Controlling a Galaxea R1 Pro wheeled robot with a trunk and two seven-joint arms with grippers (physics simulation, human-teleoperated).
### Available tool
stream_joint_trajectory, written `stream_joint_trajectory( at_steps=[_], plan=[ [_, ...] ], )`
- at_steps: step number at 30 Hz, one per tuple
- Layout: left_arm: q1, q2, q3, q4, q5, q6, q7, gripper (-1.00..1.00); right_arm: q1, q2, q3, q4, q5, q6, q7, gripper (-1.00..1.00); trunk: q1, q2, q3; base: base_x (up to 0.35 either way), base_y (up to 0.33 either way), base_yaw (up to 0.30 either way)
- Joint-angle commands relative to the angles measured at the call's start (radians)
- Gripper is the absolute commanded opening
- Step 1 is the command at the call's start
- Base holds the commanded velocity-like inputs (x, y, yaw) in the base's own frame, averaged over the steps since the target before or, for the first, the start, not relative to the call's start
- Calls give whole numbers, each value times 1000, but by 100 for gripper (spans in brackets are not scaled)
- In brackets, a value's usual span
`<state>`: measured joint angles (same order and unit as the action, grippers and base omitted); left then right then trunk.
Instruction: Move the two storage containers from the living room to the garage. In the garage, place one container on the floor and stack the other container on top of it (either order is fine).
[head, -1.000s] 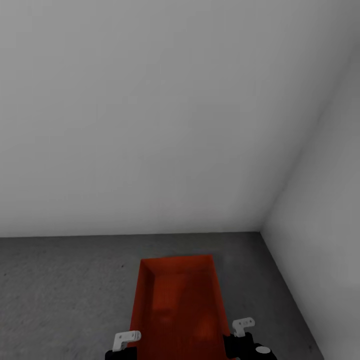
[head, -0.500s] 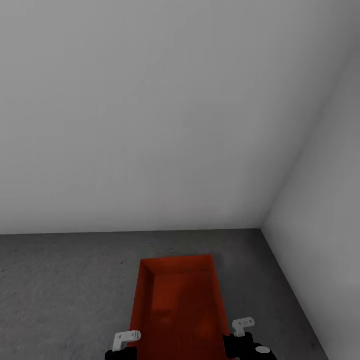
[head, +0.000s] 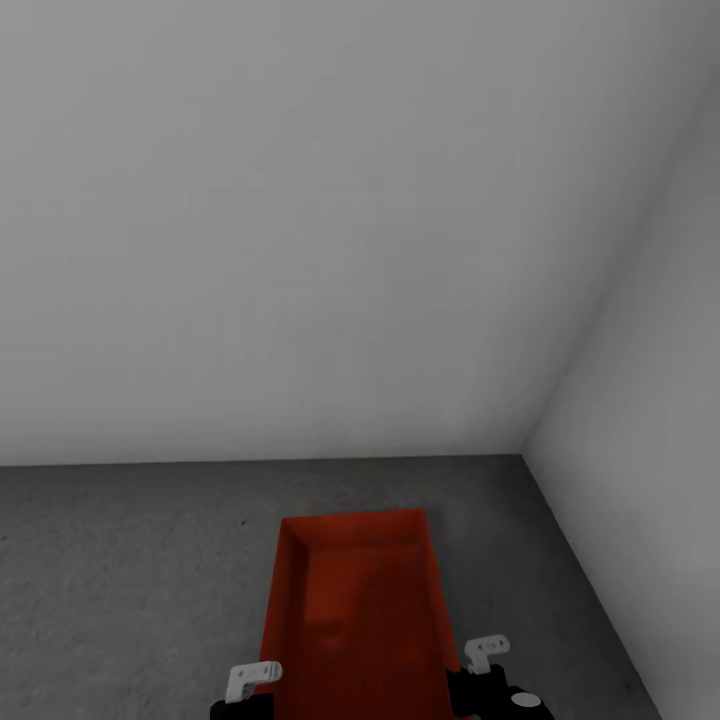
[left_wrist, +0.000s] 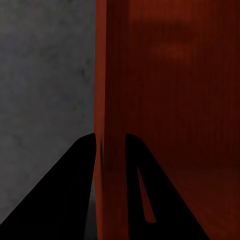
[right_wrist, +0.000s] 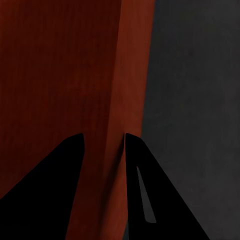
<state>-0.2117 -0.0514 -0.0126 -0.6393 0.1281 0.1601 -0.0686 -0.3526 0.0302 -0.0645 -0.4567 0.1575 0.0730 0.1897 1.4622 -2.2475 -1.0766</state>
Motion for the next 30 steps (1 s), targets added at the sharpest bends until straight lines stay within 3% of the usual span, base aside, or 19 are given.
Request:
stream_joint_trajectory(
  at_steps=[1, 20, 22, 23, 27, 30],
  plan=[
    [0, 24, -4, -3, 0, -2, 36, -100, 0, 1, 2, 1, 5, 7, 16, -100, 4, -8, -4, 0, 0, 0],
    [0, 24, -4, -3, -1, -1, 36, -100, 0, 1, 2, 1, 5, 7, 16, -100, 77, -141, -63, 0, 0, 0],
    [0, 24, -4, -3, -1, -1, 36, -100, 0, 1, 2, 1, 5, 7, 16, -100, 77, -141, -63, 0, 0, 0],
    [0, 6, -4, -3, 4, -1, 5, -100, 0, 1, 0, 1, 5, 7, 12, -100, 77, -141, -64, 0, 0, 0],
    [0, 4, -1, -2, 25, -2, 7, -100, 0, 8, -2, 1, 8, 6, 4, -100, 77, -141, -64, 0, 0, 0],
    [0, 3, 1, -1, 13, -3, 11, -100, 0, 9, -3, 1, 11, 5, 2, -100, 77, -141, -64, 0, 0, 0]
  ],
)
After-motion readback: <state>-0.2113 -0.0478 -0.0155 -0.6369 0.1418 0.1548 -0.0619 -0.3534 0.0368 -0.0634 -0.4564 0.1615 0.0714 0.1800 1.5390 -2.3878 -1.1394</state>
